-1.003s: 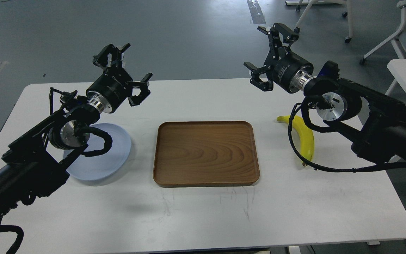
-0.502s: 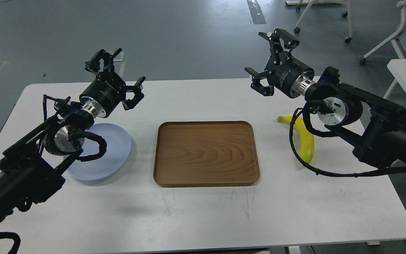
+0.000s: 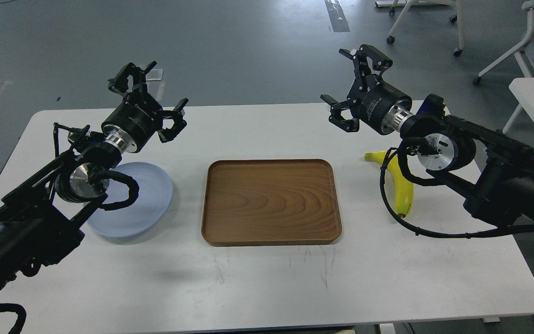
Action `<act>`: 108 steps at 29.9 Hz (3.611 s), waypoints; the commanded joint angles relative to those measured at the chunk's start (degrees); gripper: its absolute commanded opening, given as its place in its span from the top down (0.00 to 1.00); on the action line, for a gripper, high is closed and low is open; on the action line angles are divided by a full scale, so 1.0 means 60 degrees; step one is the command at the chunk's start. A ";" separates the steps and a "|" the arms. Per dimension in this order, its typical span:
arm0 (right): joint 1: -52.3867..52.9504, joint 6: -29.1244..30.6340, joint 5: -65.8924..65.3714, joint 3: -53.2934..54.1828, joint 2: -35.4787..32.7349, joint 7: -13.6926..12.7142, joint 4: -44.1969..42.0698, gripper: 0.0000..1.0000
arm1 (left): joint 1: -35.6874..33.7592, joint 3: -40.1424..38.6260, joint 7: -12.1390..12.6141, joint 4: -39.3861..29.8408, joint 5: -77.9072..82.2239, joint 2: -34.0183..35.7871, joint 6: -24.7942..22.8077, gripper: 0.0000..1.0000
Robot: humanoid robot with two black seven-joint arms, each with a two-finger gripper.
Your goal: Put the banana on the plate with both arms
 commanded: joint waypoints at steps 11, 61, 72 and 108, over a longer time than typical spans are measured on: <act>0.0015 0.0019 -0.0020 -0.0023 -0.0092 0.0016 -0.0002 0.01 | -0.0047 0.0105 0.0011 0.0016 0.0092 0.0004 -0.0008 0.02; -0.0015 -0.0011 -0.0122 -0.0096 -0.0224 0.0148 -0.0149 0.01 | -0.0106 0.7121 -0.2260 0.0308 1.3466 0.4135 0.6101 0.02; -0.0029 -0.0011 -0.0137 -0.0199 -0.0414 0.0149 -0.0149 0.01 | 0.0465 0.7136 -0.2201 0.1744 1.3101 0.3652 0.5457 0.02; -0.0103 -0.0025 -0.0152 -0.0213 -0.0429 0.0178 -0.0134 0.01 | 0.1110 0.7151 -0.2289 0.2066 1.2104 0.3710 0.4431 1.00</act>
